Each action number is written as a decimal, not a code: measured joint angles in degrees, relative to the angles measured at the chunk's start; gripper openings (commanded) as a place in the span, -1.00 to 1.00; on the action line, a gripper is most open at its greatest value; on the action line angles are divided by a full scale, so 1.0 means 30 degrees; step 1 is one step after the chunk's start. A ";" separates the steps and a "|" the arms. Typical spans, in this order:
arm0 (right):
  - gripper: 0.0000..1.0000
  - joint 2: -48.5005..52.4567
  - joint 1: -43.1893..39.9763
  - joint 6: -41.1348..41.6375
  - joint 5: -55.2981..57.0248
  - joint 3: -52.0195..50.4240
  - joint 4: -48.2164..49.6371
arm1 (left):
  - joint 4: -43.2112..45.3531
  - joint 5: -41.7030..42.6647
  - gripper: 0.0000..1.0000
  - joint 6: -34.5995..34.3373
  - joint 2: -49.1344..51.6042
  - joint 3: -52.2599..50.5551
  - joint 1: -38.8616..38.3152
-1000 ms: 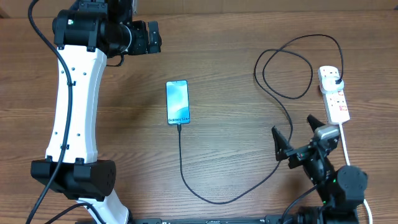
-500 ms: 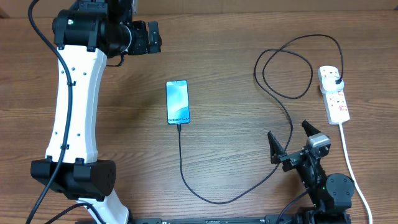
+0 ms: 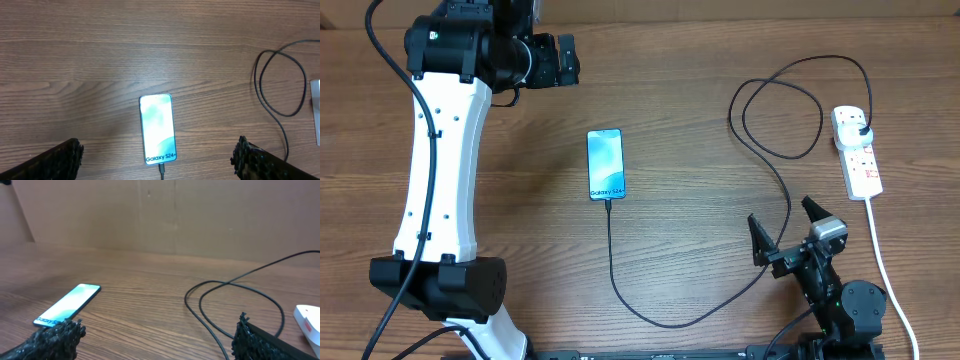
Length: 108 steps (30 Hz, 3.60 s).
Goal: Plug charger to phone and switch on socket
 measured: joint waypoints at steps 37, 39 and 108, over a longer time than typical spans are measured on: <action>1.00 -0.0036 -0.1253 -0.0015 -0.0379 -0.0699 0.1916 | 0.0022 -0.0022 0.99 0.0000 -0.1574 -0.0576 -0.0117; 1.00 -0.0036 -0.1253 -0.0007 -0.0379 -0.0699 0.1916 | 0.0073 -0.0015 0.99 0.0000 -0.3060 -0.1158 -0.0160; 1.00 -0.0036 -0.1253 0.0000 -0.0379 -0.0699 0.1923 | 2.3868 0.0415 0.99 1.2109 -3.5692 -4.1382 0.2025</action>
